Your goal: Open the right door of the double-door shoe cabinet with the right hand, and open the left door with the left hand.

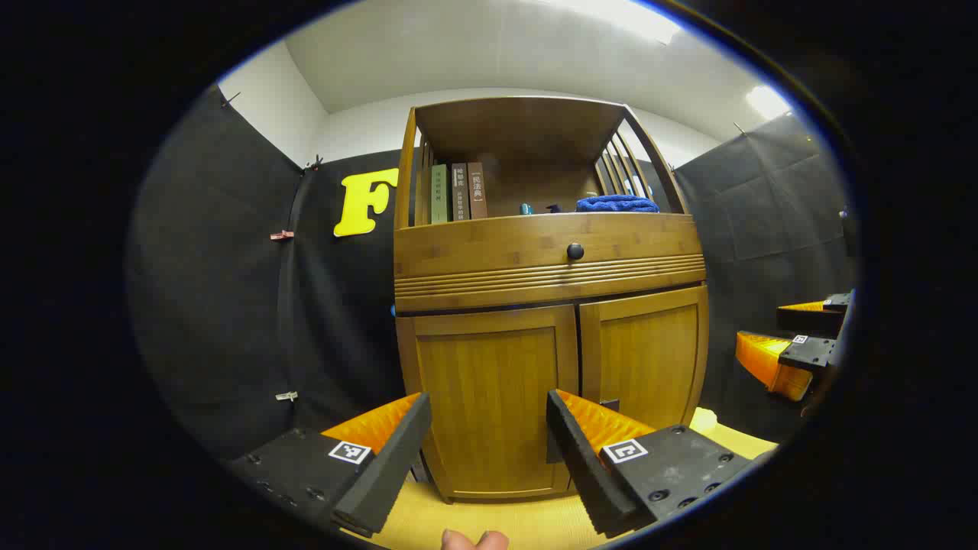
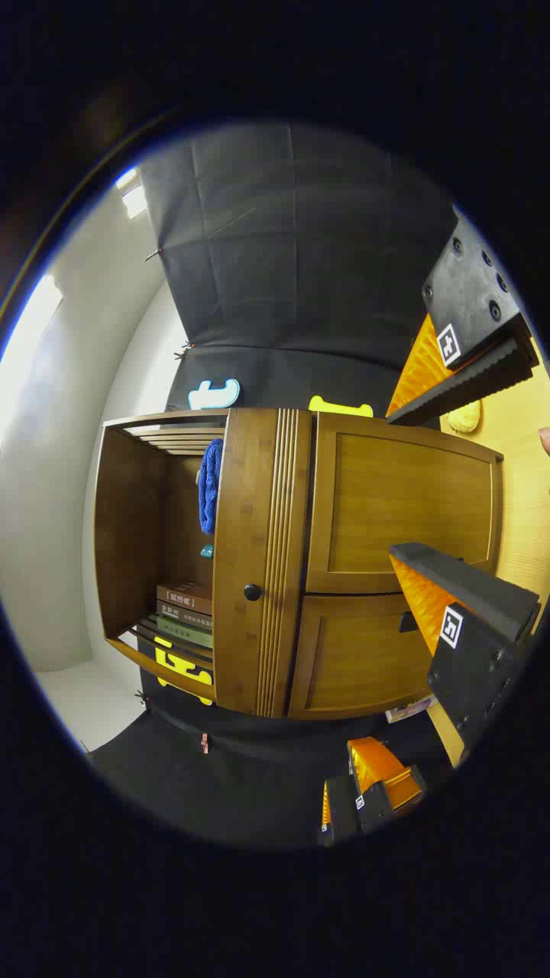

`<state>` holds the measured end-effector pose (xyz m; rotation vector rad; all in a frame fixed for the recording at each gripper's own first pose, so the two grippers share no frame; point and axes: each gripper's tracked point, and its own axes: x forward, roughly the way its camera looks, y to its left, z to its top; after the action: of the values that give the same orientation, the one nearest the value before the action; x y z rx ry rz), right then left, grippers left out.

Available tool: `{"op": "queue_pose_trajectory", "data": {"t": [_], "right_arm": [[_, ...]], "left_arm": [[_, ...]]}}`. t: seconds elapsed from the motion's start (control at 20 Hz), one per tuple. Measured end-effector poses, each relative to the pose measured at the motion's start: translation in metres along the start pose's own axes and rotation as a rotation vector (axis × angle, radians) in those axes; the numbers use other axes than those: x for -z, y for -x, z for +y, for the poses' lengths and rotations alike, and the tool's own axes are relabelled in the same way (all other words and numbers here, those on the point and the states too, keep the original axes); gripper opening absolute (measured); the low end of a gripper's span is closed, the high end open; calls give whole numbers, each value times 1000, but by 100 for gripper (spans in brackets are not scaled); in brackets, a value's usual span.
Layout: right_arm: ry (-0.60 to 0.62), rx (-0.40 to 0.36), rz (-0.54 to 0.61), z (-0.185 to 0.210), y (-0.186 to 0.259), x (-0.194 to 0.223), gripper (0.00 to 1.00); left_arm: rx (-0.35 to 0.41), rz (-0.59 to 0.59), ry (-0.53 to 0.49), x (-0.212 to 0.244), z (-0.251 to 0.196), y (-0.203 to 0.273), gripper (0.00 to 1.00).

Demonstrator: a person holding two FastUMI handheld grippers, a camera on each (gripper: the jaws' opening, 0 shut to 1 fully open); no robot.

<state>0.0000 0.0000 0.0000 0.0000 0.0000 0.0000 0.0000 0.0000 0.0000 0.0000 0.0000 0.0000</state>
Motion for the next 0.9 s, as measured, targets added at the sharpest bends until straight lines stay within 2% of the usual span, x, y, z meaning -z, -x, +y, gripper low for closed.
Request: {"op": "queue_pose_trajectory", "data": {"t": [0.05,0.2,0.25,0.4,0.45,0.7,0.9], "right_arm": [[-4,-3,-3,1,0,-2,97],[-13,-2,4,2,1,-2,97],[-14,-2,7,2,1,-2,95],[-11,-3,8,4,3,-2,97],[-11,-4,10,4,5,-3,95],[1,-7,16,6,8,-1,97],[-6,-12,21,4,7,2,95]], "left_arm": [[-1,0,4,-1,1,0,96],[0,0,6,-3,0,0,92],[1,1,0,-4,0,1,92],[1,-3,-6,-6,1,2,94],[2,-1,-1,-6,1,3,94],[-3,-3,3,-6,4,3,92],[-10,-1,2,-2,4,3,96]]}}
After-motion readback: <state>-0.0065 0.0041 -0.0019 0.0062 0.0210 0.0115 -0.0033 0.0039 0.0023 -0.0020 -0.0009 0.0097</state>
